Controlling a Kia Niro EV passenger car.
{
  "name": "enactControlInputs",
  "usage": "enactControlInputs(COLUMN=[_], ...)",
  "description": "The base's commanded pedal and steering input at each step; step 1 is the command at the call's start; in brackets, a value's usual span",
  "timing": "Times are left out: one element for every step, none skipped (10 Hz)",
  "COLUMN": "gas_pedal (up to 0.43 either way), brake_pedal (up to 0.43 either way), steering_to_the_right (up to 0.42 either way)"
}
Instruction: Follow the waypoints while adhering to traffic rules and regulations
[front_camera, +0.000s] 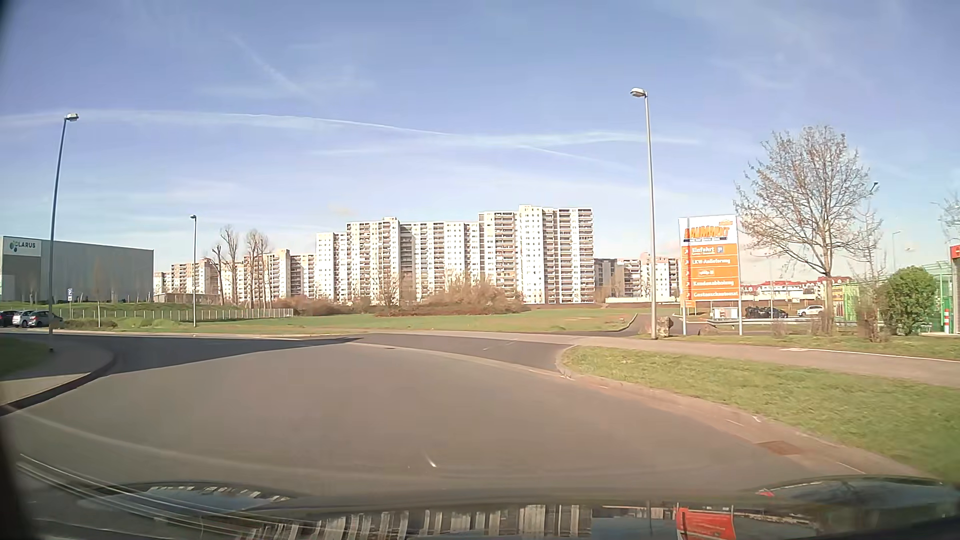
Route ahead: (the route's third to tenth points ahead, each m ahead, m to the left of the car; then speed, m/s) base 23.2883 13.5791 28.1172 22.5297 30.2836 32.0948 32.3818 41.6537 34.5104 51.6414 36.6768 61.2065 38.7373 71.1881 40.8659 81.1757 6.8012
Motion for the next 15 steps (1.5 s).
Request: enactControlInputs(gas_pedal=[0.358, 0.339, 0.339, 0.331, 0.319, 0.319, 0.311, 0.311, 0.280, 0.268, 0.260, 0.248, 0.240, 0.228, 0.228], brake_pedal=[0.000, 0.000, 0.000, 0.000, 0.000, 0.000, 0.000, 0.000, 0.000, 0.000, 0.000, 0.000, 0.000, 0.000, 0.000], steering_to_the_right=[-0.092, -0.103, -0.113, -0.124, -0.134, -0.139, -0.143, -0.143, -0.143, -0.144, -0.142, -0.143, -0.144, -0.146, -0.148])
